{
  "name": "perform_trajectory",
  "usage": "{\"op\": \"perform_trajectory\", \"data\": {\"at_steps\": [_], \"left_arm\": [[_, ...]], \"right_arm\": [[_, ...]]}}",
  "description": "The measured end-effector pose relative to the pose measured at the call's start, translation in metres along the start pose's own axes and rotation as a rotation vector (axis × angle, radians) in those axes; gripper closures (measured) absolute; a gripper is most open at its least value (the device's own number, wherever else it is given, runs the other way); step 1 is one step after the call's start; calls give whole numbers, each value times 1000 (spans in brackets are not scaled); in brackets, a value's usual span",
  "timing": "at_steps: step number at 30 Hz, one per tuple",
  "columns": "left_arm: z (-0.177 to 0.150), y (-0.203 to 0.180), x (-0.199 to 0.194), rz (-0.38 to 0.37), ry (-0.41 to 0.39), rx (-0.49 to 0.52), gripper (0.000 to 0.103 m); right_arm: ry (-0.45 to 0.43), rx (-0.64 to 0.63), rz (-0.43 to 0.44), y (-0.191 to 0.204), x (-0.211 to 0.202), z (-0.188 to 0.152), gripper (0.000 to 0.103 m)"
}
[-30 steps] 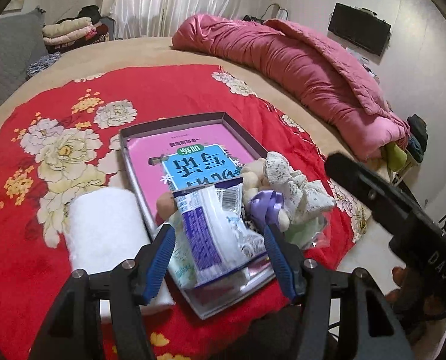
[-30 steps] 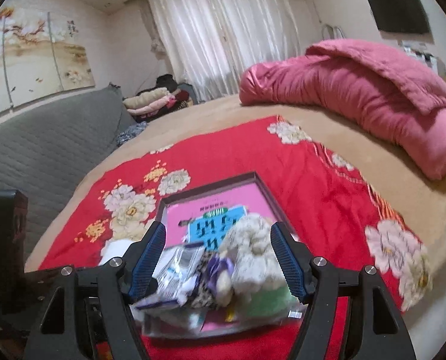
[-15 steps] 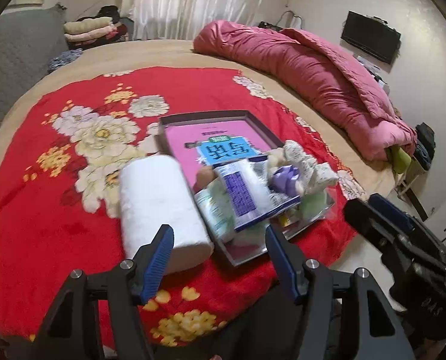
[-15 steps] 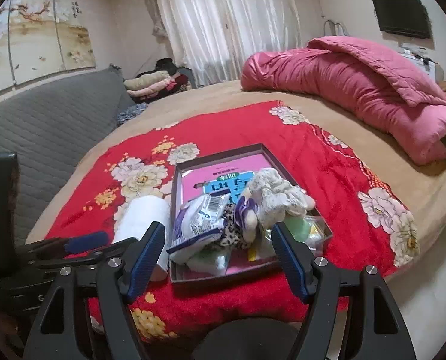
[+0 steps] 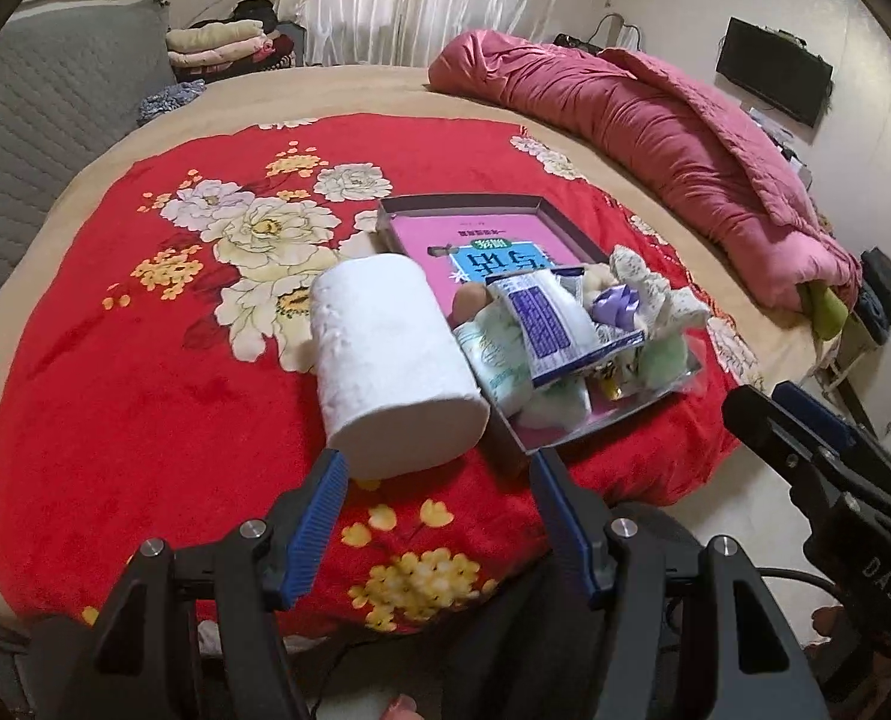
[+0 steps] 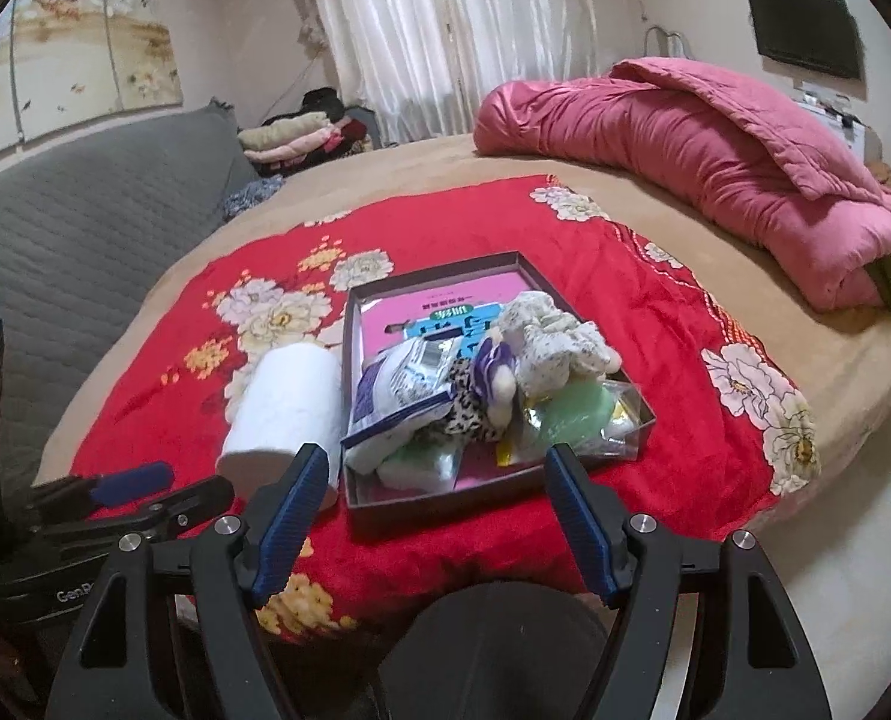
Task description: Organize soft objects
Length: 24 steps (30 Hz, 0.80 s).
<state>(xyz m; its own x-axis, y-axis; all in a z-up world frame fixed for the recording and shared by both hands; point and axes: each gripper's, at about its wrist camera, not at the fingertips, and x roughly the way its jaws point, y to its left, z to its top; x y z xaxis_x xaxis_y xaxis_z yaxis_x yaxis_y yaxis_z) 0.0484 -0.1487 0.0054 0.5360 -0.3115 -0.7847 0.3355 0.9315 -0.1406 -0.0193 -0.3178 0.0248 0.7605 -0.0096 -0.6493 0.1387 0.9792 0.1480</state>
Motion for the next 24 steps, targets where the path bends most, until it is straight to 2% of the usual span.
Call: {"op": "perform_trajectory", "data": {"at_steps": [9, 24], "left_arm": [[-11, 4, -12, 36, -11, -17, 40], [-18, -6, -31, 28, -26, 14, 40]], "right_arm": [[25, -45, -27, 16, -9, -11, 27], [69, -43, -18, 15, -21, -26, 27]]}}
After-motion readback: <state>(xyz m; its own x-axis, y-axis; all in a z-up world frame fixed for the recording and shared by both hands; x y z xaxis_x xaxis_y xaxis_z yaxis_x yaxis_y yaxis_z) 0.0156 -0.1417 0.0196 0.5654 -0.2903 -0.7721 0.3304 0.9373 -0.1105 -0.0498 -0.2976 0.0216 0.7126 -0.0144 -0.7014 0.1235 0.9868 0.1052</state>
